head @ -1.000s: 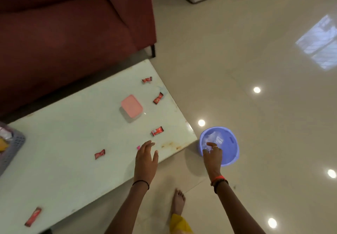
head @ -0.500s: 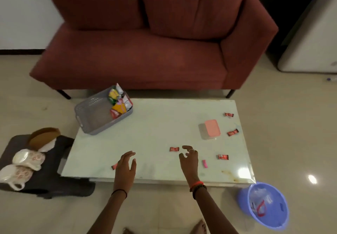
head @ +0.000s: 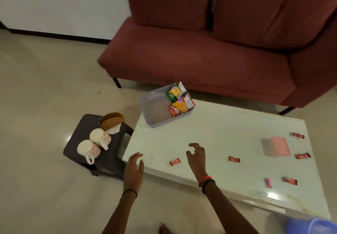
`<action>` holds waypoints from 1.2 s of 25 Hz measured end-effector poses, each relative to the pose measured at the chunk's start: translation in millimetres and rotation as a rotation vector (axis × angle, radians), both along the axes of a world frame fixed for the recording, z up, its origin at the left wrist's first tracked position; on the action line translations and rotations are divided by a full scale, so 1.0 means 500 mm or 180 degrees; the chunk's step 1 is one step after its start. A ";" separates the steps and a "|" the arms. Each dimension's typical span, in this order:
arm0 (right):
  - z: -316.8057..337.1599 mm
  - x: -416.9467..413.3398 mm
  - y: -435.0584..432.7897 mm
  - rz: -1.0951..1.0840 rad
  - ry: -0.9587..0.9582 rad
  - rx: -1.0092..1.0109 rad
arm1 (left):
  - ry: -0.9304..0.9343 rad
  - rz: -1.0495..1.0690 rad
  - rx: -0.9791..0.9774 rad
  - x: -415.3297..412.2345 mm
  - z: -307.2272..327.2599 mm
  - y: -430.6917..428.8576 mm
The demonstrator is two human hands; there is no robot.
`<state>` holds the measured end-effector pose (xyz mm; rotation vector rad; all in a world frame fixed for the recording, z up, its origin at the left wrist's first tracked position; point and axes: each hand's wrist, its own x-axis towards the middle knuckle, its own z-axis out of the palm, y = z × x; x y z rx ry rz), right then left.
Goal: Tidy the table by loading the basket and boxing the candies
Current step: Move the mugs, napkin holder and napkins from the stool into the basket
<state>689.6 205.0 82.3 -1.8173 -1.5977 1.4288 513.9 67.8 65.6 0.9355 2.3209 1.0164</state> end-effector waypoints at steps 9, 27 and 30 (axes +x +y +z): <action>-0.032 -0.319 -0.050 0.0942 0.0062 0.0030 | -0.0062 0.0768 -0.0339 -0.236 -0.051 -0.113; -0.234 -0.821 -0.006 0.2988 -0.0351 -0.0416 | -0.0176 0.0938 -0.2050 -0.678 -0.237 -0.033; -0.257 -0.850 -0.008 0.3319 -0.0401 -0.0277 | -0.0493 0.0646 -0.2113 -0.704 -0.263 -0.039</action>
